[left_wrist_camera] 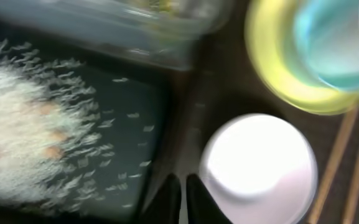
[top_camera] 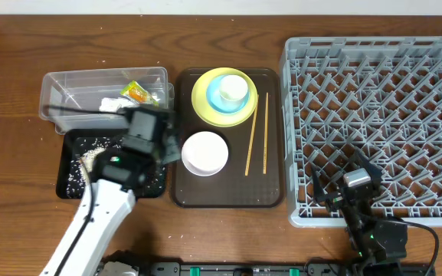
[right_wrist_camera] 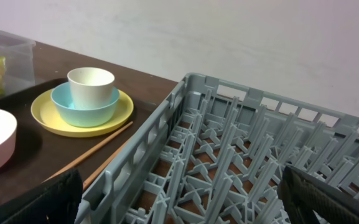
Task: Sort waste into correct bins and load items into the dishwasher rack
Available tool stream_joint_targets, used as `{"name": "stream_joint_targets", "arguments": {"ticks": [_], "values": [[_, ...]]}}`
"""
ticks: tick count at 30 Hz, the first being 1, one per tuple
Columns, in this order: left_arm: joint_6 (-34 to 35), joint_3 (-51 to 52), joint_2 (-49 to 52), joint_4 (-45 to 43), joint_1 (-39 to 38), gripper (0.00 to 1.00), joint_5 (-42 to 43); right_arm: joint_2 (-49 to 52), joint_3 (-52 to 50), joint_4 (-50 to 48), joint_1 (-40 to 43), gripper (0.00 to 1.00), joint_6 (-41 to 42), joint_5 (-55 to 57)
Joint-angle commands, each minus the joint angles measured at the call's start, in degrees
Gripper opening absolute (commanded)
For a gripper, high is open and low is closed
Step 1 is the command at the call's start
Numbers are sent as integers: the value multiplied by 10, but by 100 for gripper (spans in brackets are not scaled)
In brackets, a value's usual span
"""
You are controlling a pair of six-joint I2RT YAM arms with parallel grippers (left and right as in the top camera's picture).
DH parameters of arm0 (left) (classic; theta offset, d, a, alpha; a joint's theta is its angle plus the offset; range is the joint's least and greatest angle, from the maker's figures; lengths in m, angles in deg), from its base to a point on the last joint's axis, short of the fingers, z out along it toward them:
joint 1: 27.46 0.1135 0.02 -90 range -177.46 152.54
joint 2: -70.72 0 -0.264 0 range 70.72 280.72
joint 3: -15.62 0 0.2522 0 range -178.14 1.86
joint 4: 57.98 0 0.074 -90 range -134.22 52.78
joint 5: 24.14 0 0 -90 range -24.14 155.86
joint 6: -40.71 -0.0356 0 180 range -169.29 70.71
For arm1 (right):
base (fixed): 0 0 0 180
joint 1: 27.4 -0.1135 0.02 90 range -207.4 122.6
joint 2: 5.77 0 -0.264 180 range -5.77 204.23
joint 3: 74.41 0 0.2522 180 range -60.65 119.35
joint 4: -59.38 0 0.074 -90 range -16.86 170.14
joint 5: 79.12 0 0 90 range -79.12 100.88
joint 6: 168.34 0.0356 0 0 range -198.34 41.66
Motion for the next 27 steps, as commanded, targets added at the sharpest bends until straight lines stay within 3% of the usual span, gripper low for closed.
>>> {"name": "stream_joint_targets", "arguments": {"ticks": [1,5,13,21,27], "values": [[23,2,4,23,52,6,-15,1,-1,2,-5,99,11,-2],[29,11,20,43,120,6,-15,1,-1,2,-5,99,11,-2],[188,25,26,98,276,6,-15,1,-1,2,-5,99,11,-2],[226,71,26,101,430,6,-15,1,-1,2,-5,99,11,-2],[245,120,26,82,491,6,3,1,-1,2,-5,99,11,-2]]}}
